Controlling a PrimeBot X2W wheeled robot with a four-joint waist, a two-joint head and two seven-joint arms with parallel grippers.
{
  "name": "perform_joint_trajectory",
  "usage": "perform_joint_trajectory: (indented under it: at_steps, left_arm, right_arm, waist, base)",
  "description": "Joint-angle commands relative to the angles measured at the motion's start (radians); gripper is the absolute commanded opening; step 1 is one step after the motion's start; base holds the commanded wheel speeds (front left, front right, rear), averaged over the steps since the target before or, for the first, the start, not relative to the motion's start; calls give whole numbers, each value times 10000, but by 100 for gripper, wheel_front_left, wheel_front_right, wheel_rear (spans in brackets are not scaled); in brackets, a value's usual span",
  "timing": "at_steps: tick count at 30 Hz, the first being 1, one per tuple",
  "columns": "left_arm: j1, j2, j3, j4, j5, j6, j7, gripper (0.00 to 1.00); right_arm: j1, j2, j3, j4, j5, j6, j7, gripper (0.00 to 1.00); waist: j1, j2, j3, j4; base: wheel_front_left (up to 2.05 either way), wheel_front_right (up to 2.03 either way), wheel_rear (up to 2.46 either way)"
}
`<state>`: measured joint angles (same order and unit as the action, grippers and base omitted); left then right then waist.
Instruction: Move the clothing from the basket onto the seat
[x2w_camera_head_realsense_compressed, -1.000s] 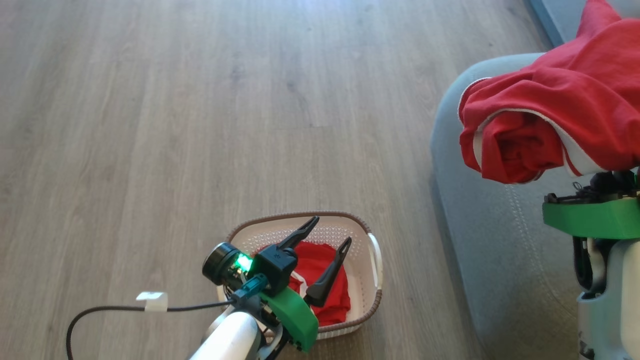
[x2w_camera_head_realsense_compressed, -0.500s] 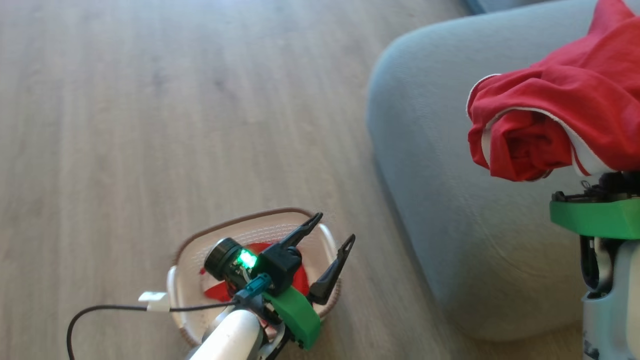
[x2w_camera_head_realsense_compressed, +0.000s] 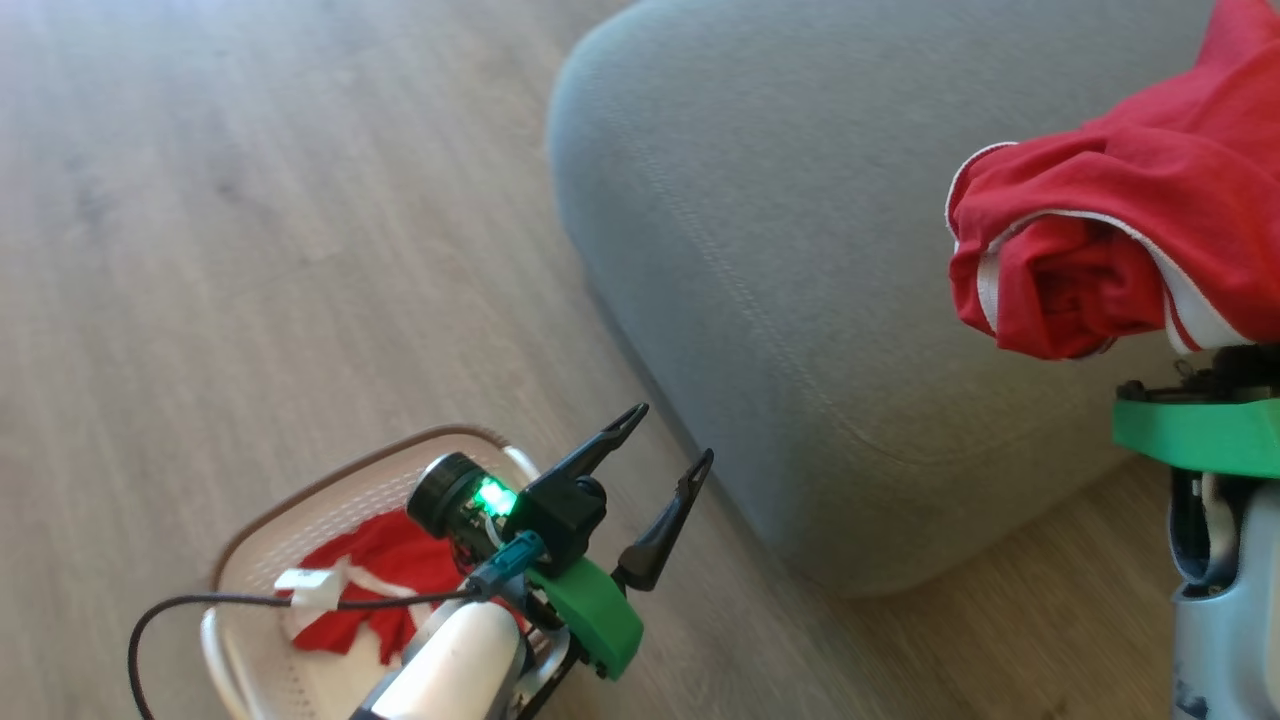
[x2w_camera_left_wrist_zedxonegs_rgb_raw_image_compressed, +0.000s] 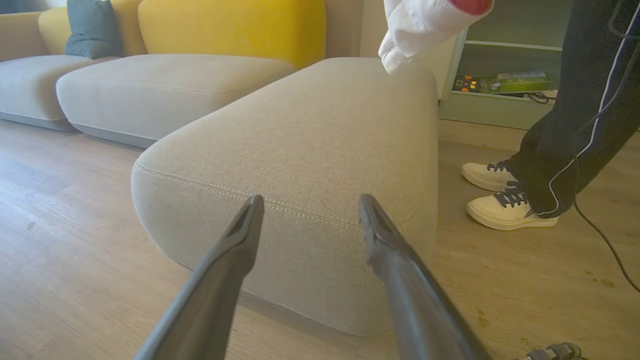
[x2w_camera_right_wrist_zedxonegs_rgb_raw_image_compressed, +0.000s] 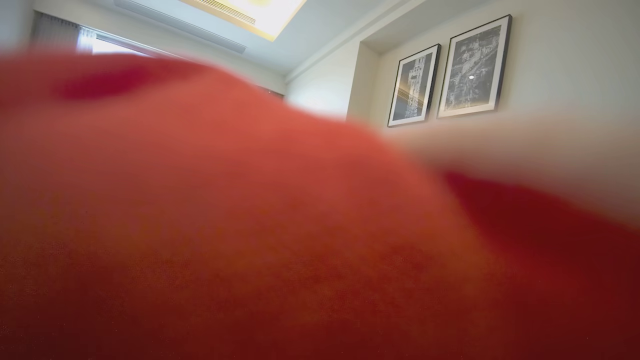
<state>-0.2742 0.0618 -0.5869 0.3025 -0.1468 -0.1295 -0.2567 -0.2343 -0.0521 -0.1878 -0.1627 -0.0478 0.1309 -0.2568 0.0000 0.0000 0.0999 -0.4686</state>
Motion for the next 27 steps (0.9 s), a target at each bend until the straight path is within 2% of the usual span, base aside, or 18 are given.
perform_joint_trajectory:
  at_steps: [1, 14, 27]
  left_arm:
    - [-473, 47, 214, -345, 97, -12, -51, 100]
    - [-1221, 160, -925, -132, -272, -12, -51, 100]
    - [-986, 433, -668, -227, -212, -12, -51, 100]
  right_arm:
    - [-172, 18, 160, -390, 81, -2, -49, 0]
    - [436, 18, -1130, -852, 459, -2, -49, 0]
    - [-17, 18, -1128, 368, 81, -2, -49, 0]
  waist:
    - [0, 0, 242, -641]
    - [0, 0, 702, -884]
    - [0, 0, 946, -845]
  base:
    - [0, 0, 0]
    - [0, 0, 0]
    - [0, 0, 0]
